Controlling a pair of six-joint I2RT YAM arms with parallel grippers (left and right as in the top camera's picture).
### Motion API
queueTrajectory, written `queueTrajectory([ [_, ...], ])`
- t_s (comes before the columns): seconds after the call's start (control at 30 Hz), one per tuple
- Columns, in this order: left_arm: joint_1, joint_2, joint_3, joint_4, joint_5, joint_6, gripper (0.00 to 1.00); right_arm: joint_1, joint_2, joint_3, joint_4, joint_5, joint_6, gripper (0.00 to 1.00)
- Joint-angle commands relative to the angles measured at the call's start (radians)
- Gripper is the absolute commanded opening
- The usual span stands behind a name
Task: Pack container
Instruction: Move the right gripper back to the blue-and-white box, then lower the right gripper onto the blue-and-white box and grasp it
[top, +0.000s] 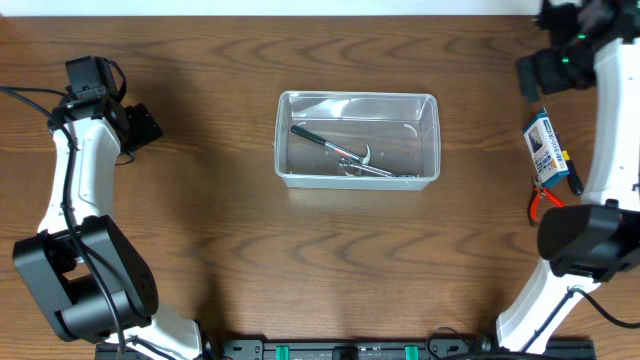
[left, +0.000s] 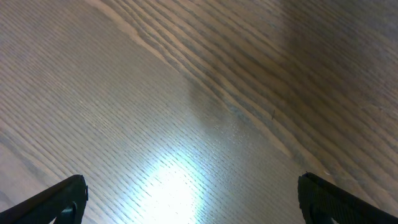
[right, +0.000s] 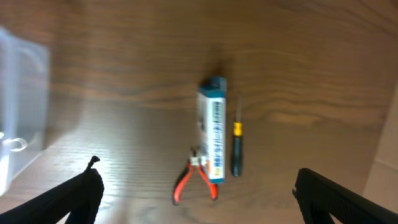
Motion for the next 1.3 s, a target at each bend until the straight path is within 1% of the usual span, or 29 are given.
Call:
queueTrajectory([
  [0.0,0.002,0.009,0.022,-0.003,-0.012,-0.002,0.98,-0.053,-0.008,-0.010,0.010,-0.008,0.010,0.95],
  [0.03,0.002,0.009,0.022,-0.003,-0.012,-0.002,0.98,-0.066,-0.003,-0.016,0.011,-0.008,-0.003,0.90],
  [0.1,0.002,0.009,0.022,-0.003,-0.012,-0.002,0.98,-0.090,0.012,-0.030,0.011,-0.009,-0.019,0.84],
  [0.33,0.002,0.009,0.022,-0.003,-0.012,-0.002,0.98,-0.134,0.074,-0.147,0.064,-0.032,-0.032,0.84],
  [0.47,0.002,0.009,0.022,-0.003,-0.012,-0.002,0.98,-0.137,0.124,-0.243,0.106,-0.034,-0.077,0.84],
  [0.73,0.002,0.009,0.022,-0.003,-0.012,-0.002,0.98,-0.137,0.211,-0.394,0.221,-0.034,-0.077,0.85],
  [1.03,0.002,0.009,0.022,-0.003,-0.012,-0.002,0.98,-0.139,0.249,-0.481,0.300,-0.034,-0.076,0.84],
  [1.17,0.002,0.009,0.022,-0.003,-0.012,-0.002,0.98,-0.139,0.249,-0.487,0.312,-0.034,-0.076,0.79],
  [1.27,0.002,0.009,0.022,-0.003,-0.012,-0.002,0.98,-0.139,0.249,-0.487,0.314,-0.034,-0.076,0.69],
])
